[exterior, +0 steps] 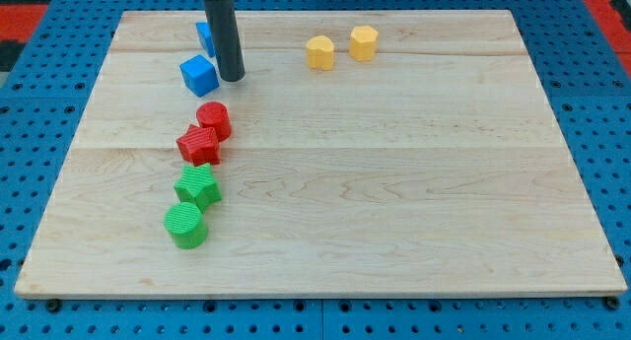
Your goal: Push the blue cube towards the bottom and the left side of the board
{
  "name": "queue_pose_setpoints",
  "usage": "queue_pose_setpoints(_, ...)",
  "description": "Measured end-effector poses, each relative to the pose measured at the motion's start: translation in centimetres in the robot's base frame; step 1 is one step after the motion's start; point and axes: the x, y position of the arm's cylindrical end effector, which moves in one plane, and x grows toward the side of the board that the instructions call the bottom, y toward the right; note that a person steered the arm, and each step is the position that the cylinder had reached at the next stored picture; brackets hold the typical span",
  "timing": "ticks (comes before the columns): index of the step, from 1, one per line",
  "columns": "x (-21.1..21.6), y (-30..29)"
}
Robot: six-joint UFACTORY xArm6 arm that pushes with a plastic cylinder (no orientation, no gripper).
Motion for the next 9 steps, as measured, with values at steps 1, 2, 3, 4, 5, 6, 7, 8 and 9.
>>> queue_pose_setpoints(1,-0.4,-2.4)
queue_pose_setpoints(2,0.7,-2.5)
queue_pose_setpoints(3,2.1,-2.5)
queue_pose_setpoints(4,2.2,-5.4)
queue_pose_setpoints(5,1.5,-9.7)
queue_pose_setpoints(6,1.1,-10.6)
queue_pose_setpoints(7,1.1,-5.2)
queue_pose_setpoints(8,-0.4,1.5)
queue_pose_setpoints(9,-5.0,5.7)
